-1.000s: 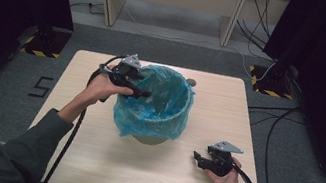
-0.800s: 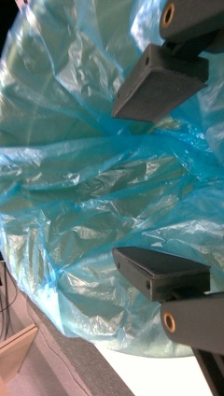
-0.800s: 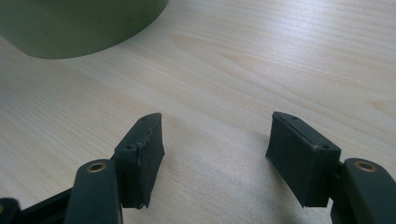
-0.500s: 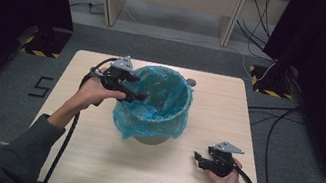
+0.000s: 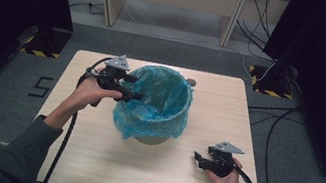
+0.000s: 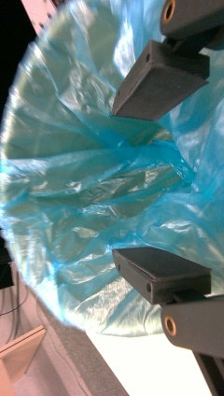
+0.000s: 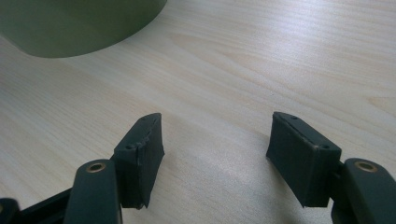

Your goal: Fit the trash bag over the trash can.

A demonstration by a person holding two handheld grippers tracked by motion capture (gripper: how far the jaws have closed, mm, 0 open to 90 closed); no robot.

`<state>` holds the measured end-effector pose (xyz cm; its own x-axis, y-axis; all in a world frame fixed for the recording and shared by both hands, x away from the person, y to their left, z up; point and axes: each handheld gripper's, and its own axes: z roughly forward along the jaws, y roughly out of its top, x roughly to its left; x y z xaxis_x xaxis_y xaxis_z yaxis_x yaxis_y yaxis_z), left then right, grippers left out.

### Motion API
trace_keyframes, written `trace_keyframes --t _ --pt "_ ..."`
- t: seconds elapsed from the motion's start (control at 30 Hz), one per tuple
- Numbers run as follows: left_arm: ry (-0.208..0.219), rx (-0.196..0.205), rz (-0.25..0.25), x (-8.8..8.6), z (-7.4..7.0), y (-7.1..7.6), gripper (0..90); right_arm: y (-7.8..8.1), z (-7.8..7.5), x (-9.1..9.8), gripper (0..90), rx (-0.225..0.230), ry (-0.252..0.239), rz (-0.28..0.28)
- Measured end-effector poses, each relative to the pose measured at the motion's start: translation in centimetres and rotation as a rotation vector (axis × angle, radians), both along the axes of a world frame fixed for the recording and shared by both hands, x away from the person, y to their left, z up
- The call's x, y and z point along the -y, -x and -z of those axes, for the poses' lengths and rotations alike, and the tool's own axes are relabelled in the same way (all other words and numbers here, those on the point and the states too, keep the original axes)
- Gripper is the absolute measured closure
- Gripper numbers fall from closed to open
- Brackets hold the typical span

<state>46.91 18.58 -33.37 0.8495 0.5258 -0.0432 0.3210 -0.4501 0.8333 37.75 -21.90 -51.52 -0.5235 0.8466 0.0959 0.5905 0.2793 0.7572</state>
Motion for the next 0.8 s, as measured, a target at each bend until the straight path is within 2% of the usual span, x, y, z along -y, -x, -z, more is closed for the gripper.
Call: trace_keyframes --t 0.1,0.17,0.2,0.23,0.27,0.3,0.33,0.37,0.47,0.53,0.57,0.6,0.7,0.8 --pt "0.007 0.001 -0.004 -0.3 -0.3 0.4 25.6 0.0 0.0 0.0 35.4 -0.001 0.000 0.002" --pt "-0.006 -0.003 -0.001 -0.4 -0.1 0.7 25.6 0.0 0.0 0.0 35.4 0.001 0.003 0.002" --pt "-0.018 -0.028 0.007 -0.1 0.5 0.9 25.6 0.0 0.0 0.0 35.4 0.001 0.004 0.002" --pt "-0.018 -0.028 0.007 -0.1 0.5 0.9 25.6 0.0 0.0 0.0 35.4 0.001 0.003 0.003" --pt "-0.035 -0.056 0.014 0.3 1.1 0.9 25.6 -0.1 0.0 0.0 35.4 -0.001 0.003 0.003" --pt "-0.035 -0.056 0.014 0.3 1.1 0.9 25.6 -0.1 0.0 0.0 35.4 -0.001 0.003 0.003" --pt "-0.060 -0.073 0.022 0.6 1.5 0.8 25.7 -0.1 0.0 -0.1 35.4 -0.001 0.004 0.004" --pt "-0.072 -0.067 0.028 0.9 1.6 0.7 25.7 -0.1 0.0 -0.1 35.4 0.001 0.004 0.005" --pt "-0.084 -0.098 0.034 1.3 1.5 0.5 24.8 -0.1 0.0 -0.1 35.4 0.001 0.005 0.005" --pt "-0.109 -0.096 0.043 1.6 1.7 0.4 24.9 -0.1 0.0 -0.1 35.4 0.000 0.006 0.004" --pt "-0.143 -0.101 0.066 1.8 1.9 0.4 25.2 -0.1 0.0 -0.1 35.4 0.000 0.006 0.004" --pt "-0.149 -0.109 0.068 2.0 1.9 0.4 25.2 -0.1 0.0 -0.1 35.4 0.000 0.006 0.003" --pt "-0.161 -0.108 0.060 2.1 2.0 0.3 24.0 0.0 0.0 -0.1 35.4 0.000 0.007 0.003" --pt "-0.121 -0.104 0.050 1.9 2.0 0.0 25.9 -0.1 0.0 -0.1 35.4 0.000 0.007 0.003"
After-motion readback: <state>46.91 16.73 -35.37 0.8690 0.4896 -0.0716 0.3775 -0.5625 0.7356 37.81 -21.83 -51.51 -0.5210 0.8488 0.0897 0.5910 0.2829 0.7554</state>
